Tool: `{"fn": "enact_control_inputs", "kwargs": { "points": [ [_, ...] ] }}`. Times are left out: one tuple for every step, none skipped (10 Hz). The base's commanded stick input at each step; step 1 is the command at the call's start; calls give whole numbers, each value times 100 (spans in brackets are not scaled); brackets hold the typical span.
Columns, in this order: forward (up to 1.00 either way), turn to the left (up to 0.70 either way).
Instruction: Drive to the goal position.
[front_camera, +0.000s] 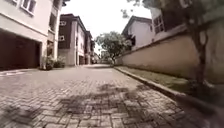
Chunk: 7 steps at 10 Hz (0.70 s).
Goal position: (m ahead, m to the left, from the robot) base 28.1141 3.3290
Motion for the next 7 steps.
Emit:
{"fn": "enact_control_inputs", "kwargs": {
  "points": [
    [50,0],
    [50,0],
    [50,0],
    [50,0],
    [50,0],
    [50,0],
    [50,0]
  ]
}}
